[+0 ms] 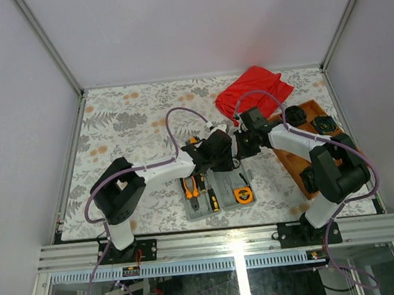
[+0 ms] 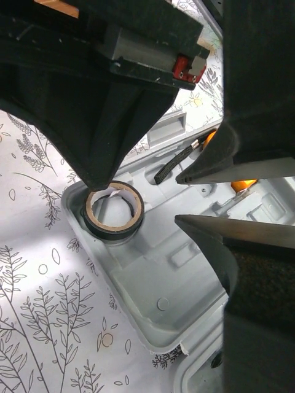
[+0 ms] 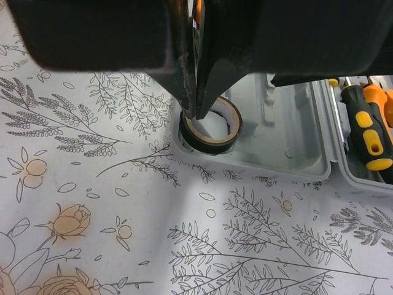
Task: Sort the tools into containers
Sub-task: Place the engineering item in the storage box.
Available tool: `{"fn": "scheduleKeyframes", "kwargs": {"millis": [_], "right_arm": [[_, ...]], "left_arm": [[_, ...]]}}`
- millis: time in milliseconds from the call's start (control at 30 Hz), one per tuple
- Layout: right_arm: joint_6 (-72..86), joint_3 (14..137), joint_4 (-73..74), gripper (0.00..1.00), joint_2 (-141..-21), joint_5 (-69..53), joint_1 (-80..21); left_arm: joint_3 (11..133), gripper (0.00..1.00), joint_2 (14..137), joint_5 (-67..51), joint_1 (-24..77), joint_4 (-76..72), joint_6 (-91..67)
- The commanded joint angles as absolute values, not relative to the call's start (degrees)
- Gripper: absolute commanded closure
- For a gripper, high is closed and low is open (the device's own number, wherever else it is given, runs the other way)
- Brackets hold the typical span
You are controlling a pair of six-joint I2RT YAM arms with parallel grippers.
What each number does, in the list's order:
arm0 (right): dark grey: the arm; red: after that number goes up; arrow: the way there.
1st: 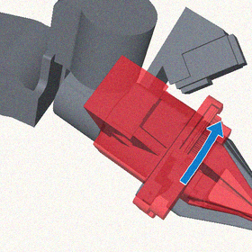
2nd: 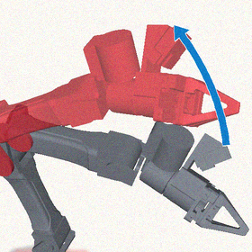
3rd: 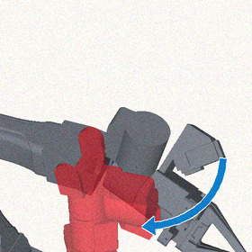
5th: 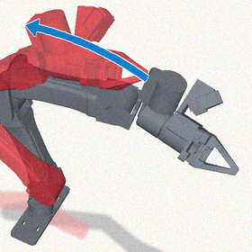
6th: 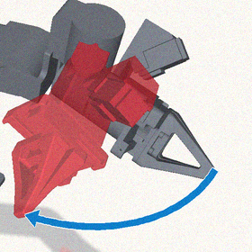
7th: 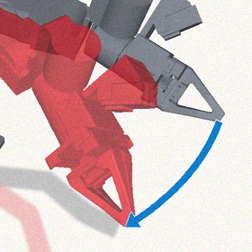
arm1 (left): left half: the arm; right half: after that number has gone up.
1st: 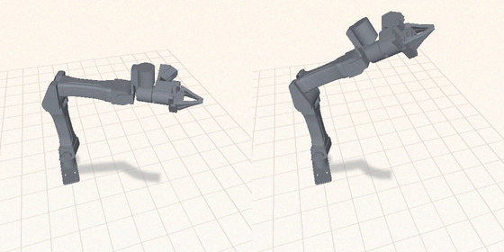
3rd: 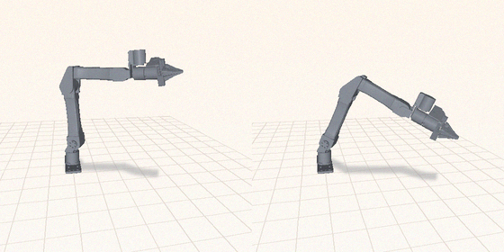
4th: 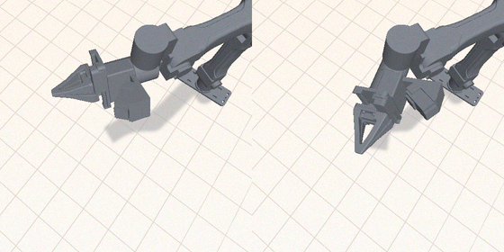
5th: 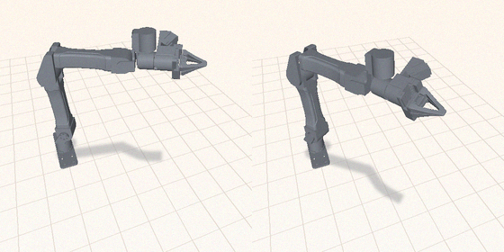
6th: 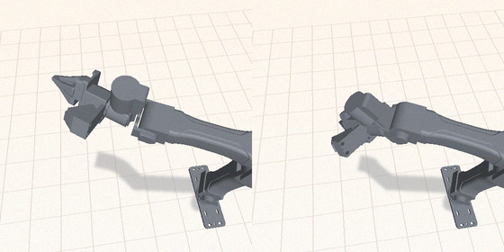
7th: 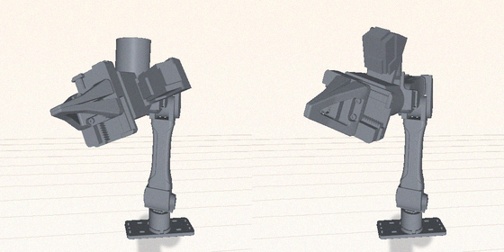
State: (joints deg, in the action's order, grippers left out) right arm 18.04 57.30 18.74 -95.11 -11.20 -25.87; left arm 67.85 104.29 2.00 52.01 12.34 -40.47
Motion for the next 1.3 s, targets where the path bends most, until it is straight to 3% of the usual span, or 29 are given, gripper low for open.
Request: {"fn": "scheduleKeyframes", "kwargs": {"millis": [0, 567, 1033, 1267], "right_arm": [[16.7, 59.9, 18.5, 0.97, -95.0, -10.2, -25.7], [15.8, 59.2, 20.0, 0.97, -99.3, -11.4, -25.7], [15.3, 58.6, 20.4, 0.97, -99.0, -11.1, -25.7], [15.2, 58.8, 20.7, 0.98, -98.6, -11.0, -25.7]], "left_arm": [[69.9, 0.76, 105.5, 3.9, 51.4, 10.3, -40.3], [73.1, 0.81, 109.3, 4.2, 49.2, 11.5, -40.6], [76.8, 0.99, 114.1, 4.8, 48.9, 14.0, -41.3], [76.1, 1.0, 114.5, 6.0, 48.9, 16.1, -41.5]]}}
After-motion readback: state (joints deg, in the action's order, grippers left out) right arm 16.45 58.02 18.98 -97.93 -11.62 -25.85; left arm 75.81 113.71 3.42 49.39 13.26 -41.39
